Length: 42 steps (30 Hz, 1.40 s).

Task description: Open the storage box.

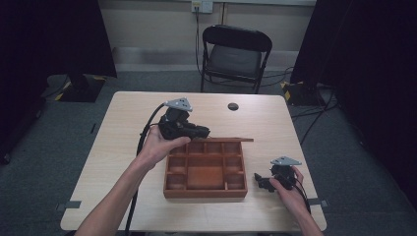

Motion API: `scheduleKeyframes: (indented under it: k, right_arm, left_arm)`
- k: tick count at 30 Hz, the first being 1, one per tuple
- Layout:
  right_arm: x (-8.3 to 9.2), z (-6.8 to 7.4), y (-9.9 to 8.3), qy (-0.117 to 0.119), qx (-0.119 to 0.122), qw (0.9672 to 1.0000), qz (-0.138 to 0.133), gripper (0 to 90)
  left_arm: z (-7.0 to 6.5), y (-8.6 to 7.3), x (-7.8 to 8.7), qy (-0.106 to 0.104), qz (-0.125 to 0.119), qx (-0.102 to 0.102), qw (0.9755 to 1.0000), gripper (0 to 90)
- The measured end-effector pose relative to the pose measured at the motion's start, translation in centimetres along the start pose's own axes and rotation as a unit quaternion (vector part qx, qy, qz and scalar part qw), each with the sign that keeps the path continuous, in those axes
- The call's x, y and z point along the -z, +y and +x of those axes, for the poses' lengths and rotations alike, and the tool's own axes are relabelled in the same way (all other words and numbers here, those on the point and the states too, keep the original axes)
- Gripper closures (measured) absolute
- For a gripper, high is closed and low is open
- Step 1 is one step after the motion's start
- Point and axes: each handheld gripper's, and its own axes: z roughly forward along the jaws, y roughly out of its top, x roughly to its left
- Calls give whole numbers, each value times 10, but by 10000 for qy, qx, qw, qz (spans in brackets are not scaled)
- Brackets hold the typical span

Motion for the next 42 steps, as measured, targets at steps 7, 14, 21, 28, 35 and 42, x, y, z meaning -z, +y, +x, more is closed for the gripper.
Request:
scheduleKeyframes:
  k: [7,14,21,28,35,42]
  right_arm:
    - [0,0,0,-5,-1,10000,0,75]
    - [0,0,0,-12,1,10000,-5,75]
    - [0,0,0,-12,0,10000,-4,75]
    - [0,0,0,-11,0,10000,-4,76]
    - [0,0,0,-9,-2,10000,-1,75]
    - [0,0,0,-10,0,10000,-4,75]
  left_arm:
    - [1,2,0,45,-29,-20,10000,839]
    - [3,3,1,62,-70,-27,10000,839]
    - [5,5,1,82,-101,13,9999,839]
    - [7,6,1,93,-178,27,9998,841]
    - [10,9,2,123,-191,18,9997,844]
    - [13,8,2,92,-307,52,9995,846]
